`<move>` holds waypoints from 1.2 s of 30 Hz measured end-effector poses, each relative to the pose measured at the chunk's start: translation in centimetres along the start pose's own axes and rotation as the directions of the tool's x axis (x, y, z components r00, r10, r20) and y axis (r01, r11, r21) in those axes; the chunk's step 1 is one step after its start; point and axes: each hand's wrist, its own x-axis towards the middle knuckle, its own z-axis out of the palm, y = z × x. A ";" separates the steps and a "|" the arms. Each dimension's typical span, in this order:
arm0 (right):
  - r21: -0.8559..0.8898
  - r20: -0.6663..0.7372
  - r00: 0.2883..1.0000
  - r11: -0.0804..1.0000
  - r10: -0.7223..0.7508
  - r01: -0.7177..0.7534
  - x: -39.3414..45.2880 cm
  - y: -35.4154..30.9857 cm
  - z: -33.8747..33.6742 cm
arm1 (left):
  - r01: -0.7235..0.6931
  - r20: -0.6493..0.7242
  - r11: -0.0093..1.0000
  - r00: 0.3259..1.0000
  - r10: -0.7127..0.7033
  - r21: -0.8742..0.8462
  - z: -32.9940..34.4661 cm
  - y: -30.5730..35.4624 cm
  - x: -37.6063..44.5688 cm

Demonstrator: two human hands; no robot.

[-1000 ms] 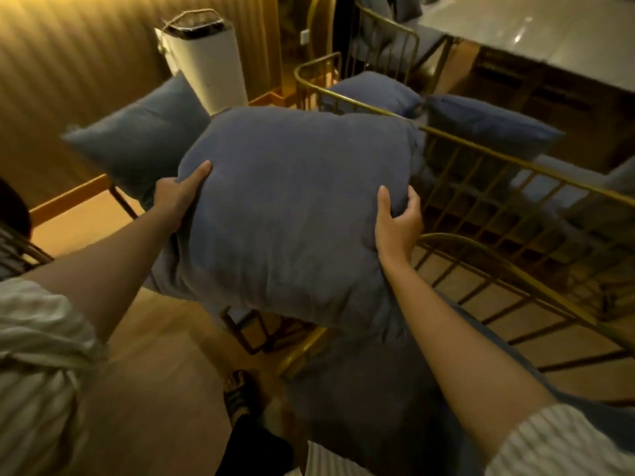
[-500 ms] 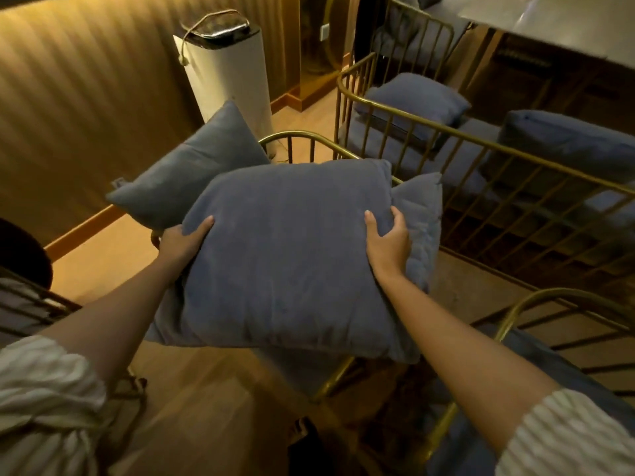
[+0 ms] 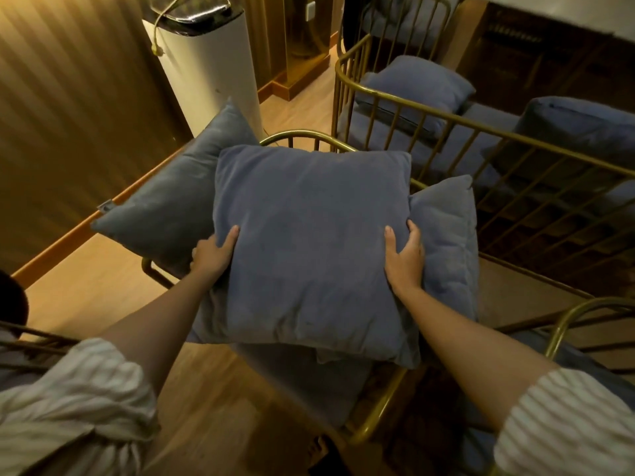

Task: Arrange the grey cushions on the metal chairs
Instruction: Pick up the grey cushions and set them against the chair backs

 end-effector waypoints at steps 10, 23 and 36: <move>-0.152 0.030 1.000 0.988 -0.009 0.013 -0.6 -0.3 -1.0 | -0.089 -0.266 0.994 0.962 0.068 -0.068 0.7 -0.5 -2.0; -0.287 0.178 0.972 0.937 -0.154 0.201 -4.8 2.1 -14.4 | -0.393 -0.135 0.917 0.914 0.383 -0.061 7.4 6.3 -16.1; -0.331 0.025 1.000 0.944 0.006 0.002 -13.3 22.2 -46.5 | -0.576 0.190 0.818 0.804 0.564 0.009 29.7 10.4 -42.3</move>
